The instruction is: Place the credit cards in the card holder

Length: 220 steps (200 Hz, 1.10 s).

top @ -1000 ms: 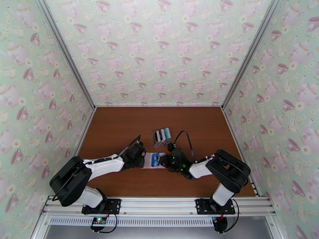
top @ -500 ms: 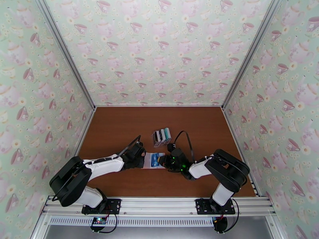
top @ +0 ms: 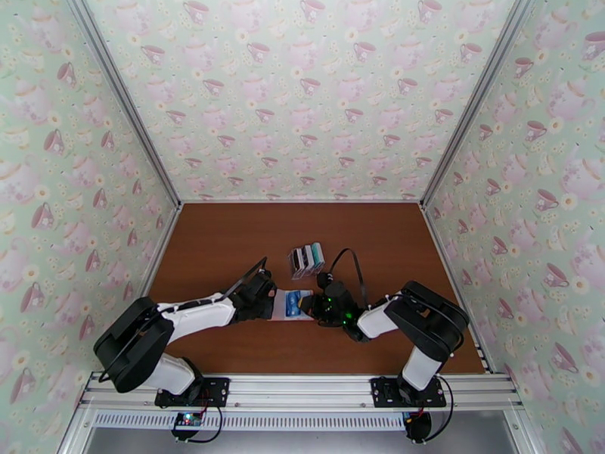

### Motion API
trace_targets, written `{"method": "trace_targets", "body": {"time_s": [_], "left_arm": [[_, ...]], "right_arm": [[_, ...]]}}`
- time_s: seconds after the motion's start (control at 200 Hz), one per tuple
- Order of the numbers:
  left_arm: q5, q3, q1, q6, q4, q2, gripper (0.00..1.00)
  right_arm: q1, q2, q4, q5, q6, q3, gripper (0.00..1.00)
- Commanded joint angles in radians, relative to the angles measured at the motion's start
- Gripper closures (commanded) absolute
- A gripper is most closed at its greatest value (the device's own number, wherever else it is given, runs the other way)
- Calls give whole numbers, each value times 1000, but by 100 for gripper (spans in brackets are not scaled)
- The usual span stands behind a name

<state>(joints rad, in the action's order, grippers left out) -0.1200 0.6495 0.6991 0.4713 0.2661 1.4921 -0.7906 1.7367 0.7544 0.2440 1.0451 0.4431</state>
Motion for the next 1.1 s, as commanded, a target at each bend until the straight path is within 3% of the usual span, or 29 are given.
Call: {"method": "trace_targets", "body": {"time_s": [0.0,0.265,0.426,0.471,0.536,0.591,1.097], "left_arm": [[-17,-5,-9,10,59,-15,88],[-20,2,-33,12,99,-203,83],[60,8,-35,0,60,-271,80],[85,16,-35,-6,53,-262,72],[114,34,-35,-18,51,-229,38],[124,40,-35,-23,46,-204,31],[111,28,-35,-49,-55,-6,40]], "right_arm": [[0,17,-38,-1,15,-10,100],[1,5,-63,-7,10,-9,100],[-1,-1,-72,-4,5,-7,100],[-1,-3,-73,-5,4,-7,100],[-1,-3,-73,-2,3,-6,100],[-1,-4,-75,-2,4,-6,100],[0,-15,-65,5,5,-17,100]]}}
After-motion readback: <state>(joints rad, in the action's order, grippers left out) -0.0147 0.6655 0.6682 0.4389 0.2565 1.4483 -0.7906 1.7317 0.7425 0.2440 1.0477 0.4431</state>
